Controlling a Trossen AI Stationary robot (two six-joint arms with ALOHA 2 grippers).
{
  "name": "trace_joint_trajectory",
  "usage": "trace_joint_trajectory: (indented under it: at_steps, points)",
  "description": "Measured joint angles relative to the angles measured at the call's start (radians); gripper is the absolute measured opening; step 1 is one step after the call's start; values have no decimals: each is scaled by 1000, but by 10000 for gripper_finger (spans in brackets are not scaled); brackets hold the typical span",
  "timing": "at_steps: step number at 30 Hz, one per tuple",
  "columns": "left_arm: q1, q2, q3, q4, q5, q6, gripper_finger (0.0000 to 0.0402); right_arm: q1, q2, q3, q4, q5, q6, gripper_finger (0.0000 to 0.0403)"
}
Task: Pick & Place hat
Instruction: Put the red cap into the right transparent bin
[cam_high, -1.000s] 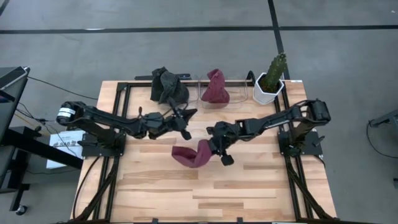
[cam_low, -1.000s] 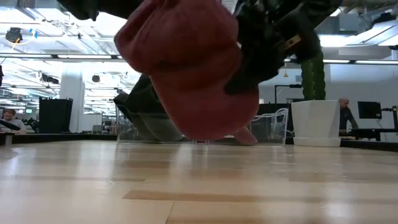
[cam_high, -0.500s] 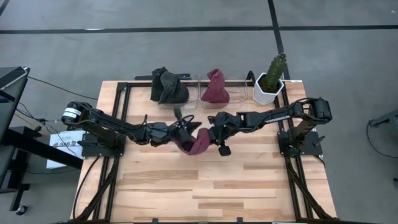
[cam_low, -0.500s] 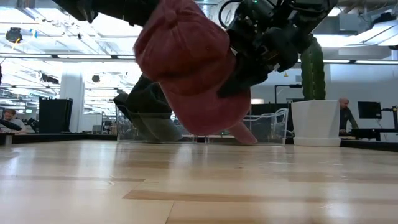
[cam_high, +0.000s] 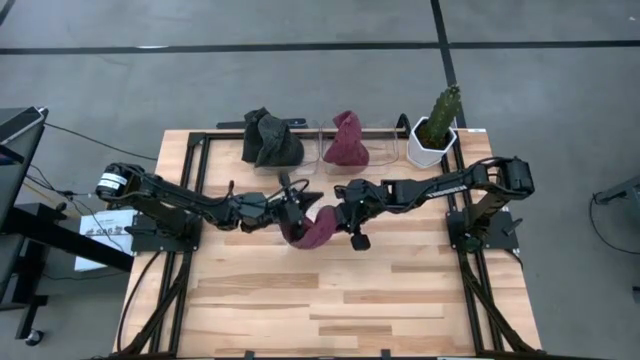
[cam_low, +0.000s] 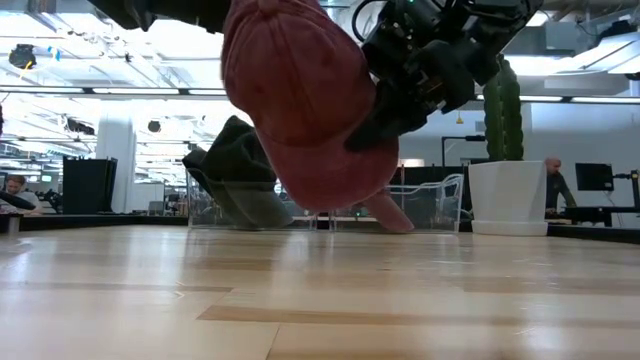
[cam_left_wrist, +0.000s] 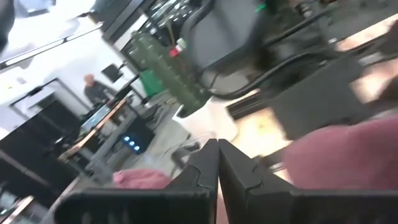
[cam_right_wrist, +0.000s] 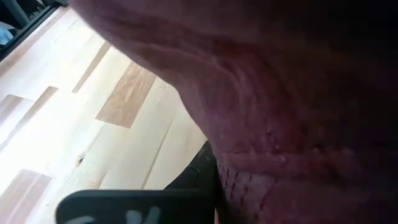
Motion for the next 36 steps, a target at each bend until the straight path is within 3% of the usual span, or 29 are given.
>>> trace_joint_trajectory:
  at_steps: [13, 20, 27, 30, 32, 36]
  points:
    - [92, -1, 0, -3, -7, 20, 6, 12, 0, 0, -4, -2, -8, 3]
    - [139, -14, 0, -23, -208, 112, 6, 19, -1, 0, -43, 0, -7, 3]
    - [91, -140, 0, -290, -227, 35, 6, 25, -1, 0, -77, 27, 8, 5]
    - [55, -239, 0, -419, -188, -64, 6, 26, -1, 0, -91, 28, 7, 3]
    - [32, -314, 0, -528, -110, -154, 6, 26, -1, 0, -93, 28, 2, 3]
    - [25, -456, 0, -727, 151, -357, 6, 26, -1, 0, -96, 24, 1, 4]
